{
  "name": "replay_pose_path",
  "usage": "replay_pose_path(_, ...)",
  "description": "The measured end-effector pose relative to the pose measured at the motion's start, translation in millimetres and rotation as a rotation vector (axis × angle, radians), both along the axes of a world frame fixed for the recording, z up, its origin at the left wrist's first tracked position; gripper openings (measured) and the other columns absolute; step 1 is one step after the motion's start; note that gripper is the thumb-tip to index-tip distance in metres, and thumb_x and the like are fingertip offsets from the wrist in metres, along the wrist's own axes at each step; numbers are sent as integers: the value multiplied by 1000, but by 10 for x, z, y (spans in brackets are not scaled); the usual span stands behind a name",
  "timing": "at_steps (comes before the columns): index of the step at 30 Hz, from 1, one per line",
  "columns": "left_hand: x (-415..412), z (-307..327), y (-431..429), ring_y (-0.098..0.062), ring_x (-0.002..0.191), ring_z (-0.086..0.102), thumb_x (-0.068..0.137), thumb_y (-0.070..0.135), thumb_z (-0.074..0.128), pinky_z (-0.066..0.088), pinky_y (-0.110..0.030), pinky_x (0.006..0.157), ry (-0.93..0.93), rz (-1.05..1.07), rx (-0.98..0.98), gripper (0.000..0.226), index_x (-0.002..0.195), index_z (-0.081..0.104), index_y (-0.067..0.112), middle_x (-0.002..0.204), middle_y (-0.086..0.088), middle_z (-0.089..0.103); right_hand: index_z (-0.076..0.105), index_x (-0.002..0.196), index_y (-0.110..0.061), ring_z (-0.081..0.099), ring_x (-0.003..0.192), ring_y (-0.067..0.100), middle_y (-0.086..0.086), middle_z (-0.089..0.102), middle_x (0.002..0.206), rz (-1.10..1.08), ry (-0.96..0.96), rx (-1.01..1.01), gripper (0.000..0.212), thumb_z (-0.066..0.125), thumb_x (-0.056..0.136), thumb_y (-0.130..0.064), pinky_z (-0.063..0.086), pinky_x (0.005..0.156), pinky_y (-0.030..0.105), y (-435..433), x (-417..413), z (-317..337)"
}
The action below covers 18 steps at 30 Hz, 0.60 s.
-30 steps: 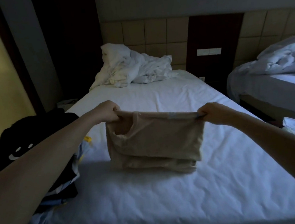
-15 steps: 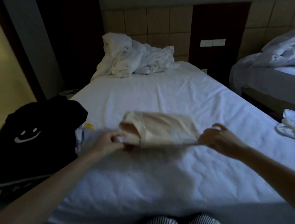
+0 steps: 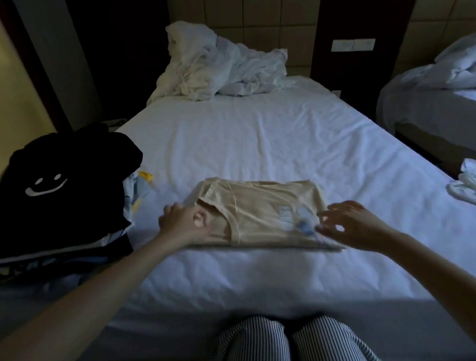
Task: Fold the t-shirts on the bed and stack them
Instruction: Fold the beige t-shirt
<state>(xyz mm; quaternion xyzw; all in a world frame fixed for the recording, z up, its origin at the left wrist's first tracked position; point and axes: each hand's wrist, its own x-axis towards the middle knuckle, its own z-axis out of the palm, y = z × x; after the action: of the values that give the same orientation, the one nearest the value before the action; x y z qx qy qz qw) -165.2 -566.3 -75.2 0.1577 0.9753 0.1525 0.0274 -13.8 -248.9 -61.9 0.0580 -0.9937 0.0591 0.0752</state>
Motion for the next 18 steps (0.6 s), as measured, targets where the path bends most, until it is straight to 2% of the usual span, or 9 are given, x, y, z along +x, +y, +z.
replay_pose_path(1,10,77,128,-32,120,44,76,55,55,37,-34,96,119,-48,-7,45,112,61,28,119,-6,53,71,105,-22,58,114,21,3,66,119,-10,31,-20,105,-4,70,-87,35,99,33,-66,-99,12)
replay_pose_path(2,17,138,270,-32,118,47,74,54,46,38,-35,95,224,-157,77,52,112,64,23,120,-8,57,70,109,-20,55,119,24,4,63,123,-7,61,-24,101,-1,75,-83,35,101,36,-157,-214,28)
replay_pose_path(4,-5,184,589,-31,106,60,75,45,38,40,-34,92,319,-393,246,53,100,72,12,108,-10,68,65,119,-19,49,126,29,7,57,132,25,137,-24,90,3,84,-74,32,106,43,-359,-470,2)
replay_pose_path(6,-70,170,916,-27,109,59,86,40,35,37,-34,95,290,-526,200,50,109,70,13,114,-7,67,45,138,-25,29,139,25,1,37,149,-17,64,-11,67,11,94,-61,15,113,40,-500,-723,-56)
replay_pose_path(8,-134,119,1101,-22,133,38,97,41,32,22,-40,110,212,-543,24,46,135,51,25,141,2,48,33,143,-34,14,144,19,-8,24,154,-116,-61,-62,47,21,100,-47,2,115,34,-451,-957,-181)
replay_pose_path(10,-300,-22,1065,-20,145,11,101,42,27,-1,-47,116,117,-492,-201,46,147,28,34,157,8,20,34,142,-39,13,144,13,-12,24,154,-189,-76,-149,50,18,97,-53,-1,114,28,-278,-1058,-374)
replay_pose_path(12,-496,-181,915,-26,146,-6,100,51,24,-9,-50,114,-4,-331,-230,51,149,14,41,160,8,1,31,141,-43,11,144,12,-11,22,155,-233,-22,-148,64,8,85,-63,-3,114,26,-108,-1111,-560)
replay_pose_path(14,-633,-284,845,-32,145,-13,92,66,24,-10,-59,109,-78,-192,-141,57,145,10,51,159,13,-5,25,143,-47,5,145,16,-11,15,156,-282,-28,-94,69,7,80,-67,-5,117,31,-57,-1146,-642)
replay_pose_path(18,-674,-351,887,-33,144,-12,87,73,23,-9,-64,108,-73,-174,-135,59,142,9,58,158,17,-5,22,142,-49,7,145,21,-12,13,156,-307,-81,-103,81,1,69,-75,0,118,36,-68,-1183,-650)
